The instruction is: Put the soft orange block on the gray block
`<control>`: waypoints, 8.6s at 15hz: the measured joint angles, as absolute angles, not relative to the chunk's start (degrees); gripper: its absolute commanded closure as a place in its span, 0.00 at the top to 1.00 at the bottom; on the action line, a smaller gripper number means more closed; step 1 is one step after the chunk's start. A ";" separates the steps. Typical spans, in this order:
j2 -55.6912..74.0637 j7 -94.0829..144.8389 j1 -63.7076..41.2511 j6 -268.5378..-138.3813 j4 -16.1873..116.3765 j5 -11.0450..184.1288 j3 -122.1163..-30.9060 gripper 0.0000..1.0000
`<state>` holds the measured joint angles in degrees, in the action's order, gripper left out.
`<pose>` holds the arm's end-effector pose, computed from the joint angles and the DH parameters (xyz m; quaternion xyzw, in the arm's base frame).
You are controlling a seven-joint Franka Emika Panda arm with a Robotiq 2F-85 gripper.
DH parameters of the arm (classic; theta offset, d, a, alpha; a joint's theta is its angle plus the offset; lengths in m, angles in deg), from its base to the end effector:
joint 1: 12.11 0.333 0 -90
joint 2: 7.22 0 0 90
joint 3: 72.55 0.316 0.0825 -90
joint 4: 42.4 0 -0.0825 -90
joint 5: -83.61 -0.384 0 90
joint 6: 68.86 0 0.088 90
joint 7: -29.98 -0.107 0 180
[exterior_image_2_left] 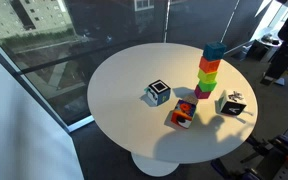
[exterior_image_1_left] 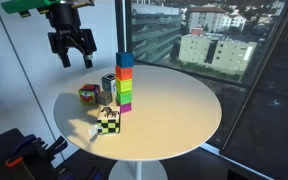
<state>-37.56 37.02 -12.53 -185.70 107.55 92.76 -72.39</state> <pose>0.3692 -0.0106 0.4189 0.9925 0.0964 -0.0286 0.0693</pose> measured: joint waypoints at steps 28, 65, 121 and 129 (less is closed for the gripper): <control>-26.20 39.89 -6.37 -194.78 104.77 81.73 -72.06 1.00; -4.95 41.04 -3.51 -218.74 101.47 79.44 -66.39 1.00; -2.75 22.72 -6.42 -206.62 90.18 91.27 -69.70 0.79; -2.68 22.72 -6.44 -205.81 90.15 91.45 -69.87 1.00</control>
